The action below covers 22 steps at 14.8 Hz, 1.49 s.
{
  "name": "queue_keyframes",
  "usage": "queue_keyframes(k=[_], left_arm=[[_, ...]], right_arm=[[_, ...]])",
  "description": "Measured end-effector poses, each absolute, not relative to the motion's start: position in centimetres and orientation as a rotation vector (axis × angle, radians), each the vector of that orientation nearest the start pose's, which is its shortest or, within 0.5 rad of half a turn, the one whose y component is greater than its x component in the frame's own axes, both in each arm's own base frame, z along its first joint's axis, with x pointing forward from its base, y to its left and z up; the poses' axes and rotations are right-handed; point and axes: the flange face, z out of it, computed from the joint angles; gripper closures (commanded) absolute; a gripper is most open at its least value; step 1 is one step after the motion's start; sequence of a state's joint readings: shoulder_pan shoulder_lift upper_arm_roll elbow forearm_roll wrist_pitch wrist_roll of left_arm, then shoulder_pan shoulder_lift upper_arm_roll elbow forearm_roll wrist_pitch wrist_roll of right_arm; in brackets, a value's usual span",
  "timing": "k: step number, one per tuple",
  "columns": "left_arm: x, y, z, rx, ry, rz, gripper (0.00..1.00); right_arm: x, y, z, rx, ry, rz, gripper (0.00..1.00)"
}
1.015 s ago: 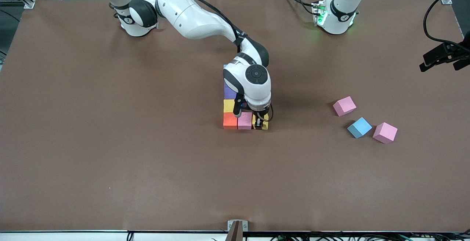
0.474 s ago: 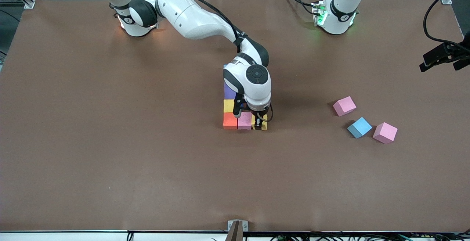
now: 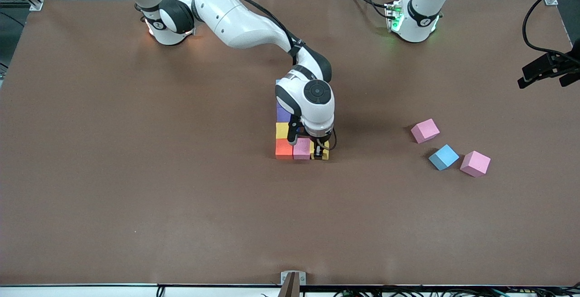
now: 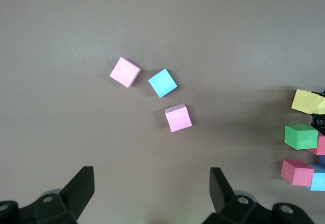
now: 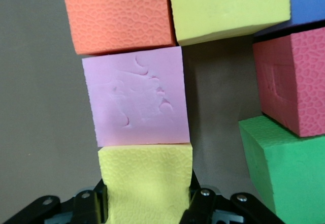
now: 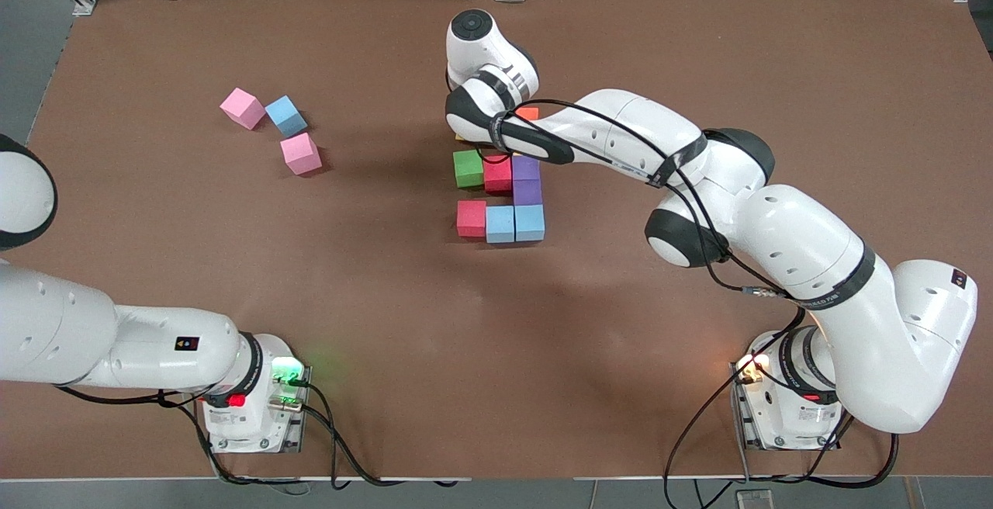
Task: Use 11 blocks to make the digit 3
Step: 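Press the yellow cube into place and open the right gripper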
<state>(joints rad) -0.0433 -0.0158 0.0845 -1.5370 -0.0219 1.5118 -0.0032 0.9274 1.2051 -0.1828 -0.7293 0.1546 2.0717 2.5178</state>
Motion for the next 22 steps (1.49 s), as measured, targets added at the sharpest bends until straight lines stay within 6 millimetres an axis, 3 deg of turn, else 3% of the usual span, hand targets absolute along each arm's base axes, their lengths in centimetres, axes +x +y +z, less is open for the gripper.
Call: queue_keyframes(k=[8, 14, 19, 22], left_arm=[[54.36, 2.01, 64.39, -3.164, -0.067, 0.014, 0.00], [54.36, 2.01, 64.39, -3.164, -0.067, 0.014, 0.00], [54.36, 2.00, 64.40, -3.164, -0.067, 0.014, 0.00], [54.36, 2.00, 64.40, -3.164, -0.067, 0.014, 0.00]], right_arm=[[53.96, 61.13, 22.08, -1.973, 2.252, -0.019, 1.00], [54.09, 61.02, 22.08, -1.971, 2.253, -0.020, 0.93], [54.22, 60.91, 22.09, -1.969, 2.254, -0.021, 0.80], [54.30, 60.84, 22.09, -1.967, 2.256, -0.021, 0.57]])
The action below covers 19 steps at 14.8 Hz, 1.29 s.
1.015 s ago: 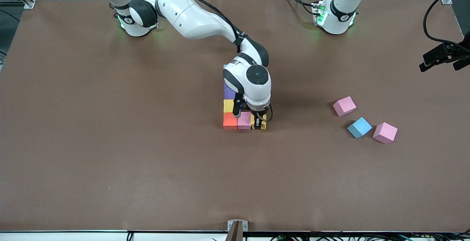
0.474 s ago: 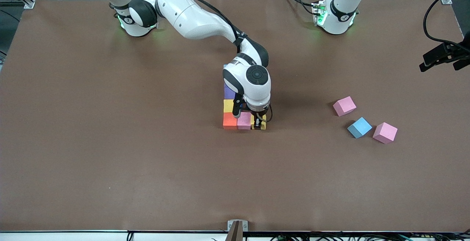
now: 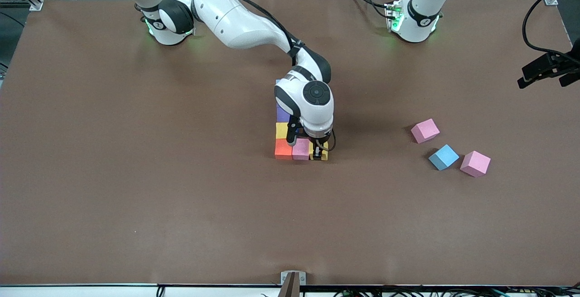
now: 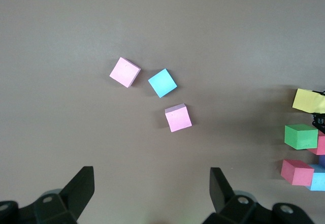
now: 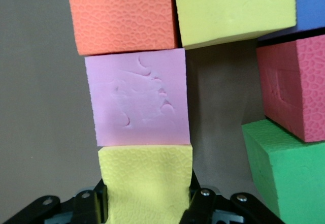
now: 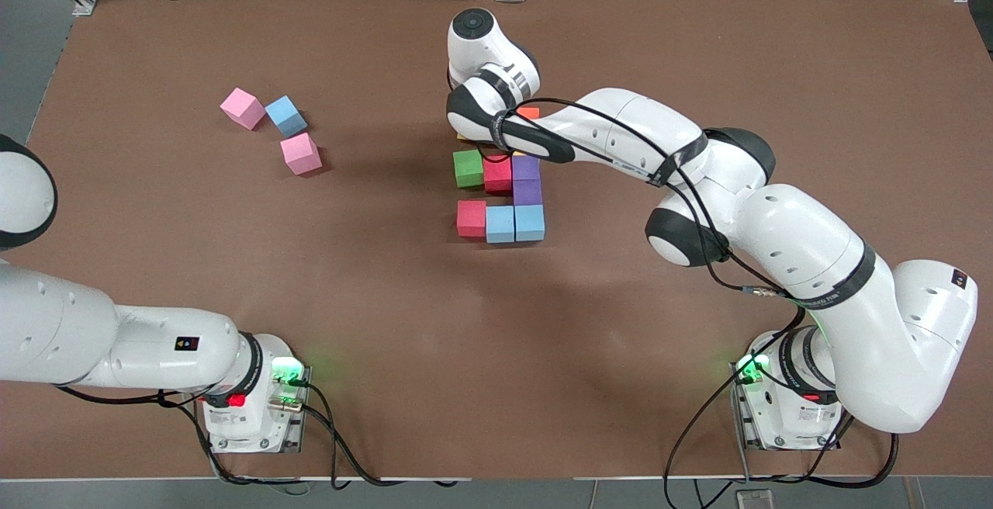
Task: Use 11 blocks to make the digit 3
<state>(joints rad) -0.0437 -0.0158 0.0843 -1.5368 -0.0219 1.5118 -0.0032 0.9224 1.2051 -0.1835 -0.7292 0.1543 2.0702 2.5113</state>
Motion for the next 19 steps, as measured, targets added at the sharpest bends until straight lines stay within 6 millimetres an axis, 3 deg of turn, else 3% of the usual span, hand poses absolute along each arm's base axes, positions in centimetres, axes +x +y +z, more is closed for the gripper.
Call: queue_keyframes(k=[6, 19], left_arm=[[54.36, 2.00, 64.40, -3.164, -0.067, 0.014, 0.00], [54.36, 1.91, 64.53, -3.164, -0.065, 0.009, 0.00]], right_arm=[[54.49, 60.67, 22.09, -1.964, 2.259, -0.021, 0.00], [54.54, 60.62, 22.09, -1.970, 2.254, -0.024, 0.01]])
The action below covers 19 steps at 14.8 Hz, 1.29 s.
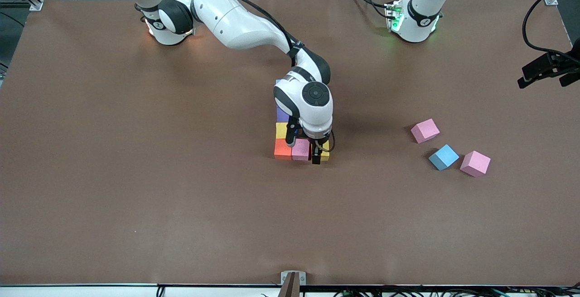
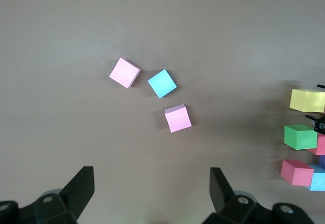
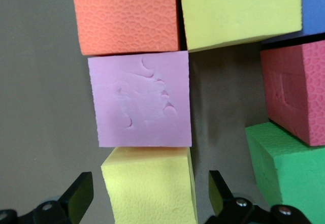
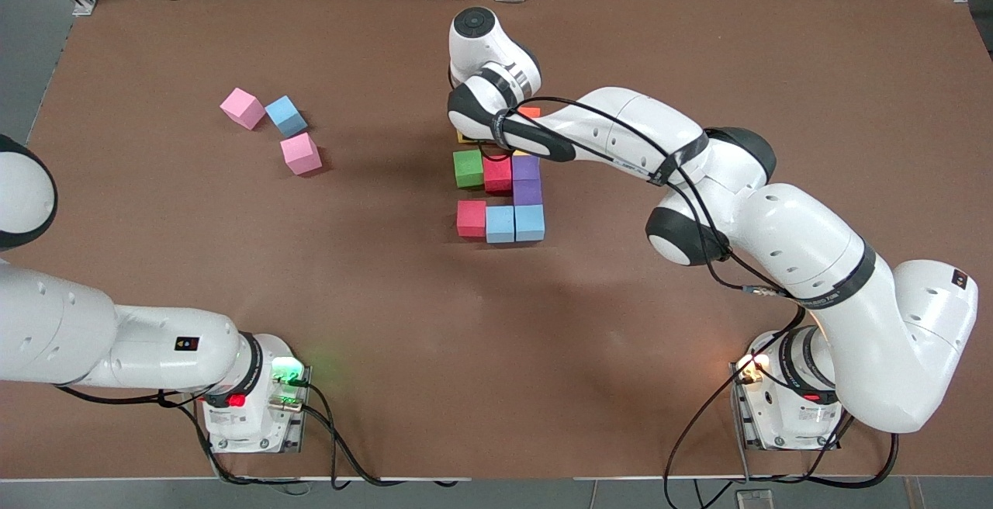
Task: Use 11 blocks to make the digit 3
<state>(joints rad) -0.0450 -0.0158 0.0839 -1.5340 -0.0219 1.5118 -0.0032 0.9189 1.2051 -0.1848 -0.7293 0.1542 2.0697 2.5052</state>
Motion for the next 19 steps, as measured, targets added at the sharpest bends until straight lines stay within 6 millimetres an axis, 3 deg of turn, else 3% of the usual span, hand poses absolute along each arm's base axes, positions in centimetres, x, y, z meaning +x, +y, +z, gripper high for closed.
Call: queue_keyframes(k=[14, 16, 19], left_arm=[[54.4, 1.9, 64.5, -3.164, -0.065, 0.009, 0.00], [54.4, 1.9, 64.5, -3.164, -0.065, 0.009, 0.00], [54.4, 1.9, 64.6, -3.164, -0.065, 0.008, 0.00]], right_arm=[[54.5, 60.6, 22.1, -1.997, 2.238, -0.027, 0.00], [54.6, 60.6, 22.9, -2.009, 2.224, -0.029, 0.00], [55.2, 60.3, 26.0, -2.013, 2.204, -0.024, 0.00]])
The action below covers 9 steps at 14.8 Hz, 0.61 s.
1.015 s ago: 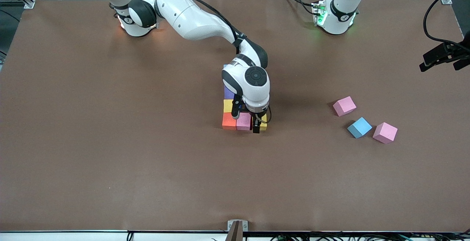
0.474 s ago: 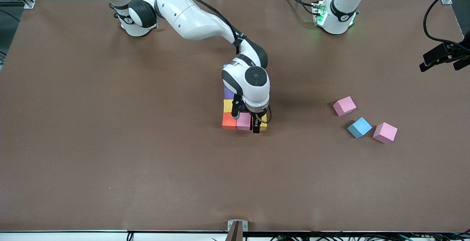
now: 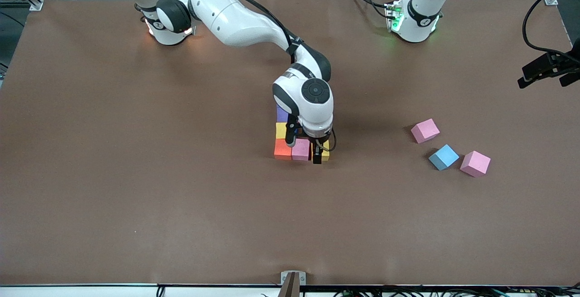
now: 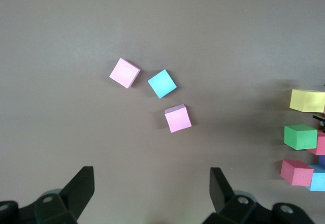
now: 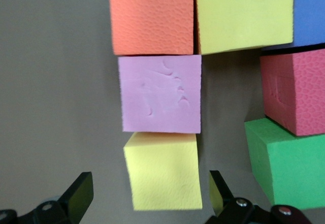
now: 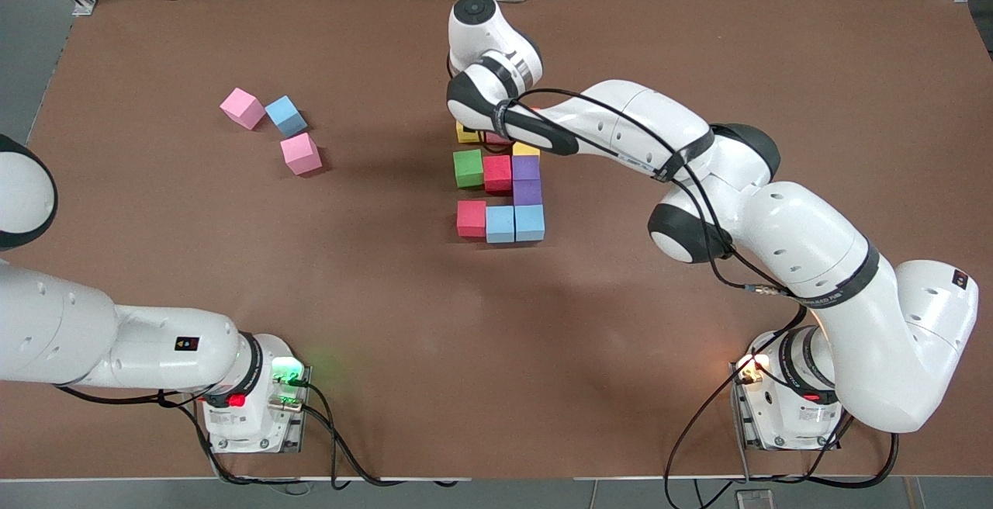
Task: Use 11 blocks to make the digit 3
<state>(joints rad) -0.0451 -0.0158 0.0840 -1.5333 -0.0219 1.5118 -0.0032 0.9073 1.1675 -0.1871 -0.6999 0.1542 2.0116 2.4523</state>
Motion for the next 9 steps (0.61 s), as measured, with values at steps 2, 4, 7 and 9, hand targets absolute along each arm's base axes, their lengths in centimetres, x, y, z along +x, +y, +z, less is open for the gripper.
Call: queue_keyframes(k=[2, 4, 7, 9], left_arm=[[54.4, 1.9, 64.6, -3.164, -0.065, 0.008, 0.00], [54.4, 1.9, 64.6, -3.164, -0.065, 0.008, 0.00], [54.4, 1.9, 64.6, -3.164, -0.065, 0.008, 0.00], [54.4, 1.9, 64.6, -3.164, -0.065, 0.008, 0.00]], right_arm=[[55.6, 59.7, 28.3, -2.051, 2.183, -0.024, 0.00], [55.9, 58.8, 30.4, -2.174, 2.098, -0.030, 0.00], [57.9, 55.7, 32.6, -2.457, 1.854, -0.043, 0.00], [60.4, 52.6, 33.5, -2.593, 1.688, -0.048, 0.00]])
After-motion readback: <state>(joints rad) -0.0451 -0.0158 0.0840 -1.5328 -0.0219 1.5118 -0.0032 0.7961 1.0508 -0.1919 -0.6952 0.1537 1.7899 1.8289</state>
